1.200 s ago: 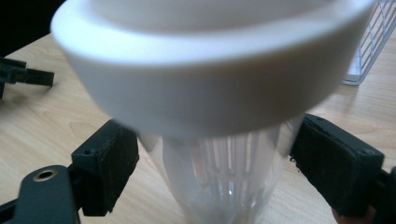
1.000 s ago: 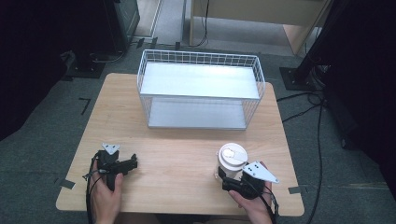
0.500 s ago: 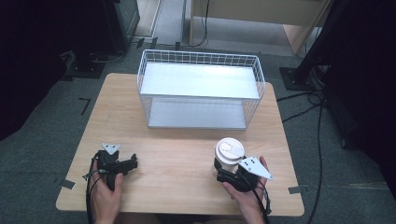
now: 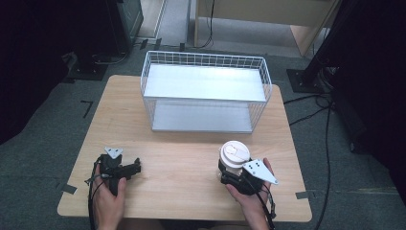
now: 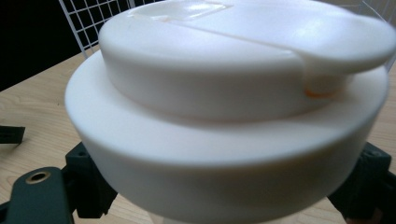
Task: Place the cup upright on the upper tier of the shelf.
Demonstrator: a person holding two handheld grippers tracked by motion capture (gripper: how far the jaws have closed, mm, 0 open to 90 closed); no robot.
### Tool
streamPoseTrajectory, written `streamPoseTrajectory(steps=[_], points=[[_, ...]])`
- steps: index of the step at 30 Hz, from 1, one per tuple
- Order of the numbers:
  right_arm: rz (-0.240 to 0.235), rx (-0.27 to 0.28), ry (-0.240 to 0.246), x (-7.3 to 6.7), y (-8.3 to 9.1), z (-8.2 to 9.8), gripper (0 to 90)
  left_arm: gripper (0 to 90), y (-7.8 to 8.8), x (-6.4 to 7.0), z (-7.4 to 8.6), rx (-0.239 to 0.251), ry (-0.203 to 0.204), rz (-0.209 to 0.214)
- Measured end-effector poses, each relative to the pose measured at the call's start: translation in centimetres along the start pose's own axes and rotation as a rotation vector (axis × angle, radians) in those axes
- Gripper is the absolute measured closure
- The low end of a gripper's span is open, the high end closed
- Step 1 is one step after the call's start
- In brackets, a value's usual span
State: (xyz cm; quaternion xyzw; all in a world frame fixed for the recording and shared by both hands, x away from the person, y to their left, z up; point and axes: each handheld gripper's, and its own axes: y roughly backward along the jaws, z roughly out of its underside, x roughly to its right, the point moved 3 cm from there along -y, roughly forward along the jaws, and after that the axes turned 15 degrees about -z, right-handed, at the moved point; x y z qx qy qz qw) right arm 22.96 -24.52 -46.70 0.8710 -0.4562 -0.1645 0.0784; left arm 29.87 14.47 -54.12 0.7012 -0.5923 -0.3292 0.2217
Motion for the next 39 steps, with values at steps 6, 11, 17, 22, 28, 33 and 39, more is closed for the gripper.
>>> streamPoseTrajectory(steps=[6,11,17,22,28,33,39], points=[[-0.022,0.018,0.013,-0.1,0.1,-0.2,15.4,0.0,0.0,0.0,0.0,0.0,0.0,0.0],[-0.029,0.035,0.016,-0.4,0.2,-0.6,15.6,0.0,0.0,0.0,0.0,0.0,0.0,0.0],[-0.034,0.049,0.032,-0.7,0.4,-1.7,15.7,0.0,0.0,0.0,0.0,0.0,0.0,0.0],[-0.042,0.062,0.056,-1.0,0.5,-2.9,15.7,0.0,0.0,0.0,0.0,0.0,0.001,0.0],[-0.049,0.081,0.08,-1.4,0.4,-4.6,15.8,0.0,0.0,0.0,0.0,-0.001,-0.001,0.0],[-0.052,0.089,0.105,-1.8,0.1,-6.0,15.8,0.0,0.0,0.0,0.0,0.0,0.002,0.0],[-0.053,0.111,0.13,-2.2,-0.1,-7.5,15.8,0.0,0.0,0.0,0.0,0.0,-0.002,-0.001]])
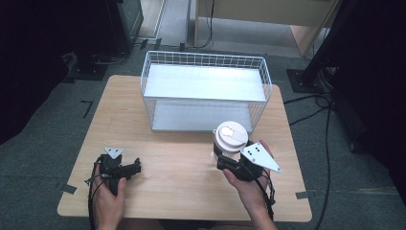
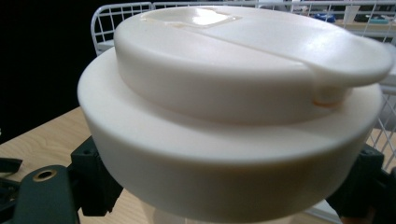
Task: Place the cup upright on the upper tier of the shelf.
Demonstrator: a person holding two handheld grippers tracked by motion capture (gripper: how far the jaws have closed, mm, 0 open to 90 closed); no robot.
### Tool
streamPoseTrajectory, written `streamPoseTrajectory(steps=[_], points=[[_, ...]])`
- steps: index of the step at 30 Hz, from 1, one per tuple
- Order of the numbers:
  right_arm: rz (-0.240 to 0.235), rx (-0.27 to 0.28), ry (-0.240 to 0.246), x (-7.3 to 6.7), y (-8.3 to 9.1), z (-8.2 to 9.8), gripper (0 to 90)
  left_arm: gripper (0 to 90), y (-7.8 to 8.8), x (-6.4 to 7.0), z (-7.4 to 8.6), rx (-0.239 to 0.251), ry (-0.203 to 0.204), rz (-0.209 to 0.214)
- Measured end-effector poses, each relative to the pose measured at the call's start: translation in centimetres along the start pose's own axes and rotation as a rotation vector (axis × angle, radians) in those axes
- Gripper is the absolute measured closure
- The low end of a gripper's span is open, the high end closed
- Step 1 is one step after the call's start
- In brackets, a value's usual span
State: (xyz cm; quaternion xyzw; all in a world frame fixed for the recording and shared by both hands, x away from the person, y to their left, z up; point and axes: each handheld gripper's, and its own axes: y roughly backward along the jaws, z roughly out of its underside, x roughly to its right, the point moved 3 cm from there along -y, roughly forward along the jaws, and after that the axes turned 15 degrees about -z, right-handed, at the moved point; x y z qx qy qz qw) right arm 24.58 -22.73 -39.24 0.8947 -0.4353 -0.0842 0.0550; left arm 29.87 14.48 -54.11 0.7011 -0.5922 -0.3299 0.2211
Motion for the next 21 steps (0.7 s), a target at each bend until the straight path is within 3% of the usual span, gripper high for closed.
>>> streamPoseTrajectory(steps=[21], points=[[0.035,0.12,0.076,-0.4,-0.8,-5.9,15.8,0.0,0.0,0.0,0.0,0.001,0.0,0.0]])
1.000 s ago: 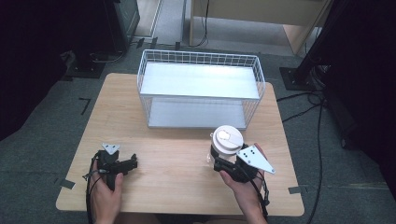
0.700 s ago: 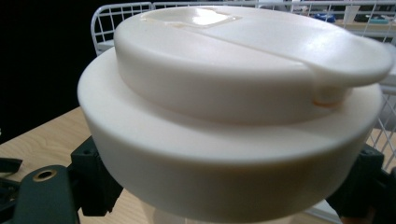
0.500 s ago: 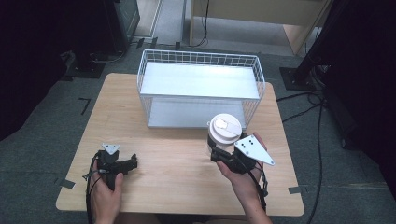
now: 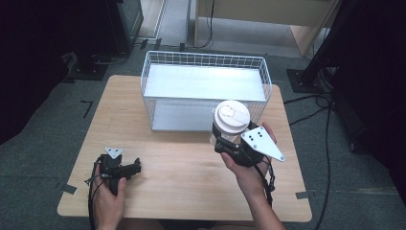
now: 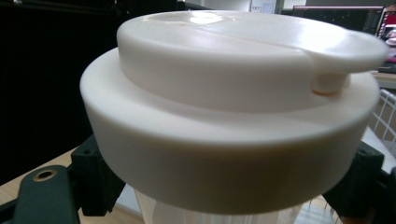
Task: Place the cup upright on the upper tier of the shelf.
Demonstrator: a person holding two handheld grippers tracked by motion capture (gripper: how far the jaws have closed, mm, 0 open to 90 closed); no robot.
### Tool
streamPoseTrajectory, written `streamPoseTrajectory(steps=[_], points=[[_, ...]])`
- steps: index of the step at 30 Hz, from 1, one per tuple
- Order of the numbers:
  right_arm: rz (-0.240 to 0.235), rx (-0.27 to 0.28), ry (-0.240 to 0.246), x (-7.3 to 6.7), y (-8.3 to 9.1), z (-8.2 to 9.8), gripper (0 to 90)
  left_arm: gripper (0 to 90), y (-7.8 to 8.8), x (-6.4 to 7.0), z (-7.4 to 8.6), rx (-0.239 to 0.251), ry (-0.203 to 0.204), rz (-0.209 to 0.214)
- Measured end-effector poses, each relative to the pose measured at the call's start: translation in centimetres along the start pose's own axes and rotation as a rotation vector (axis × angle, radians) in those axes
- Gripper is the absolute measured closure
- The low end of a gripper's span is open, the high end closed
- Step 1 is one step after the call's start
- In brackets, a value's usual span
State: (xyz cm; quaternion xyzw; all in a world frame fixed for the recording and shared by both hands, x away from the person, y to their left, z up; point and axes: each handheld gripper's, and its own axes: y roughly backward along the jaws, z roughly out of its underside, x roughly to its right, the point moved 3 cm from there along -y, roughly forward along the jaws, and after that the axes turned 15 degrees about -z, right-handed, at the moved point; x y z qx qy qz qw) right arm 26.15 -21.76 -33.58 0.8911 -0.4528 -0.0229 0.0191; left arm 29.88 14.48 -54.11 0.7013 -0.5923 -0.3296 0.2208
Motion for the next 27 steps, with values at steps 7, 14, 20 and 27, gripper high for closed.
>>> streamPoseTrajectory(steps=[7,14,20,27], points=[[0.016,0.033,0.033,0.5,-0.7,-2.1,15.8,0.0,0.0,0.0,0.0,0.0,0.0,0.0],[0.019,0.063,0.042,1.0,-1.8,-4.3,15.8,0.0,0.0,0.0,0.0,0.0,0.0,0.0],[0.017,0.071,0.057,1.2,-3.2,-6.0,15.8,0.0,0.0,0.0,0.0,-0.002,0.0,0.001],[0.022,0.058,0.081,1.6,-5.7,-7.0,15.8,0.0,0.0,0.0,0.0,-0.002,0.002,0.001]])
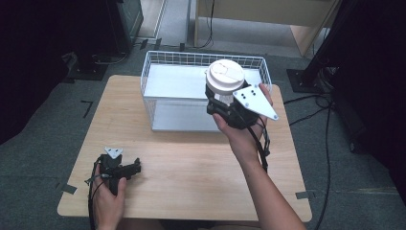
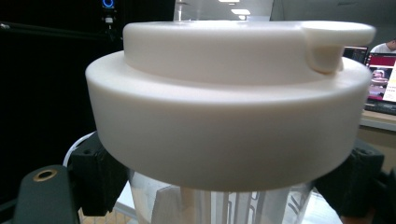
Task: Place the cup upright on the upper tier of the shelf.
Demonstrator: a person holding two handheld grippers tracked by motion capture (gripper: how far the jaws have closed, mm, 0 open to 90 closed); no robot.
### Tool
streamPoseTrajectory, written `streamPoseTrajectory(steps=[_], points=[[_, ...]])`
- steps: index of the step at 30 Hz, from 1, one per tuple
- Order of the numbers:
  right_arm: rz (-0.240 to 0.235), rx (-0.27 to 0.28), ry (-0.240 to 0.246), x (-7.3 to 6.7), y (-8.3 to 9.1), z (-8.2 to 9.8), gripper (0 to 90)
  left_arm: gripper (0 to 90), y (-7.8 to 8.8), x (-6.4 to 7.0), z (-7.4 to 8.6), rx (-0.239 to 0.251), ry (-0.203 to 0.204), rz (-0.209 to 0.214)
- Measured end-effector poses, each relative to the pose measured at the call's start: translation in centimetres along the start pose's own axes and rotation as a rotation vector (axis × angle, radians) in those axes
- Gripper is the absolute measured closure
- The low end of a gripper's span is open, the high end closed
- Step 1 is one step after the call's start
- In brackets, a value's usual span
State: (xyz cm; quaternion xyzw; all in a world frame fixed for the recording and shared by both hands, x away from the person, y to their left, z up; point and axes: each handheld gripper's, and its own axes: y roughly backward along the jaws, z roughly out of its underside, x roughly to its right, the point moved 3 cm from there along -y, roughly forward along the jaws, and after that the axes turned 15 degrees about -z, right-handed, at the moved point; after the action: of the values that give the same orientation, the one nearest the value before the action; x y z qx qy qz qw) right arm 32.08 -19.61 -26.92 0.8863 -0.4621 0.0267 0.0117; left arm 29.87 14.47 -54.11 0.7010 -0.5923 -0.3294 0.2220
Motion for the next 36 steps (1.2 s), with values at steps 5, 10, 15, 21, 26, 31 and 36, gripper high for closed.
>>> streamPoseTrajectory(steps=[5,10,15,21,26,31,36], points=[[0.001,-0.011,0.003,0.4,-2.0,-0.2,15.8,0.0,0.0,0.0,0.0,0.001,-0.001,0.0],[0.013,-0.03,0.006,0.9,-3.9,-0.2,15.9,0.0,0.0,0.0,0.0,0.0,-0.003,-0.001],[0.029,-0.036,-0.004,1.7,-5.7,-0.1,15.9,0.0,0.0,0.0,0.0,0.001,-0.001,-0.001],[0.065,-0.054,-0.025,3.0,-7.8,0.0,15.8,0.0,0.0,0.0,0.0,-0.001,-0.001,0.0],[0.091,-0.07,-0.033,3.9,-9.3,0.2,15.8,0.0,0.0,0.0,0.0,-0.001,-0.001,0.0],[0.093,-0.073,-0.077,4.5,-10.7,0.4,15.8,0.0,0.0,0.0,0.0,0.0,-0.001,0.0],[0.098,-0.072,-0.097,4.8,-11.6,0.6,15.8,0.0,0.0,0.0,0.0,0.0,-0.001,0.0]])
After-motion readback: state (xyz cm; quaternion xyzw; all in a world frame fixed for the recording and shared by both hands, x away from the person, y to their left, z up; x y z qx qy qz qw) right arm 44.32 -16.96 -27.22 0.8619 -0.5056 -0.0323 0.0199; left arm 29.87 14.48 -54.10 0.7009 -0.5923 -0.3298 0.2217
